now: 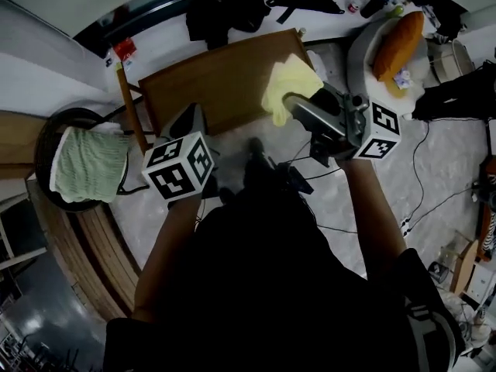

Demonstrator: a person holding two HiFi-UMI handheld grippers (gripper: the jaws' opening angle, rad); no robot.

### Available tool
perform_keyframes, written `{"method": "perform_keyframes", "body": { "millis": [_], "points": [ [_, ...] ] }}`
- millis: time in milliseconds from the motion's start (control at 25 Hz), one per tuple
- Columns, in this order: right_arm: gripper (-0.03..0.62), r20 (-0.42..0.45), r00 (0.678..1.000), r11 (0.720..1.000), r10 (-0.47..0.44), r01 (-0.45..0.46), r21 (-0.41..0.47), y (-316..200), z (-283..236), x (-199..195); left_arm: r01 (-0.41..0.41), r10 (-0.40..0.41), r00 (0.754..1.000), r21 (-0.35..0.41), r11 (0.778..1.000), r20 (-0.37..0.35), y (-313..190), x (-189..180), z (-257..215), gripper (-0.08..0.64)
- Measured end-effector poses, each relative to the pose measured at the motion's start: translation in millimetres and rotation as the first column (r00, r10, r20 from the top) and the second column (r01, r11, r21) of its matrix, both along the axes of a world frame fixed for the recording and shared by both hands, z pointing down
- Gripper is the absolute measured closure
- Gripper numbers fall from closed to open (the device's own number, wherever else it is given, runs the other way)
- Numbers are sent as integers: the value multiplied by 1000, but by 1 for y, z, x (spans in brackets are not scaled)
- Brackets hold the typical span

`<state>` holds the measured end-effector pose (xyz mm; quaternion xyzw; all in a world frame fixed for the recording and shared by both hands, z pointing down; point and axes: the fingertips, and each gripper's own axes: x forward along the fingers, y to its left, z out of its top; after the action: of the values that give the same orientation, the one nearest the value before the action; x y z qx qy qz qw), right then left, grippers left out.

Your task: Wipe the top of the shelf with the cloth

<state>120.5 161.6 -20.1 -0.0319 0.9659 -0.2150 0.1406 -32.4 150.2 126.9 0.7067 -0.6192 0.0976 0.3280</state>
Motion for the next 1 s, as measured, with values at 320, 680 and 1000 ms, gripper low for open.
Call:
{"method": "perform_keyframes", "body": {
  "millis": [320, 680, 1000],
  "points": [
    [551, -57, 995, 993, -80, 85, 80, 95, 6, -57, 52, -52, 998, 20, 998, -35, 65, -59, -3, 549],
    [552, -58, 993, 994, -100, 103, 42, 130, 20, -83, 31, -30, 999, 52, 998, -23, 96, -74, -15, 549],
    [552, -45, 992, 992, -117, 118, 33, 141, 21, -88, 20, -20, 1000, 73, 997, -3, 109, -79, -19, 549]
  ]
}}
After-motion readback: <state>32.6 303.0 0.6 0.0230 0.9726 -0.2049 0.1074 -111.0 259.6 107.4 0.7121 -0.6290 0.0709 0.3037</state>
